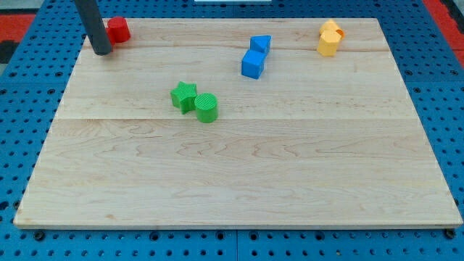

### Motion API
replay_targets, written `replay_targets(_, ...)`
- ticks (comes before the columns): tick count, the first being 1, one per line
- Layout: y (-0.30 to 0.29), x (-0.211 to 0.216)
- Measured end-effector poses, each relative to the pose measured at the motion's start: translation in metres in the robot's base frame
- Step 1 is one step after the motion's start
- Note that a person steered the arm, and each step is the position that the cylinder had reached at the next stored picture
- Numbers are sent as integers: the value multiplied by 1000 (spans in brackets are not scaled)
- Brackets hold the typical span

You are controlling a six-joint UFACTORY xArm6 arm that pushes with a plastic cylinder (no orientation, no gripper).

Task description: Slide green blocks towards center left of the board

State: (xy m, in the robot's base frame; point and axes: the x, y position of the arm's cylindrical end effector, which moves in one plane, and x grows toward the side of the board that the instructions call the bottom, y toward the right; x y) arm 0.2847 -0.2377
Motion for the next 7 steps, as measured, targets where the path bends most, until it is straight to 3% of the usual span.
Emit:
replay_targets(1, 10, 0)
replay_targets(3, 58, 108)
replay_targets(5, 96, 113)
replay_targets(6, 102, 96)
replay_targets(7, 150, 61)
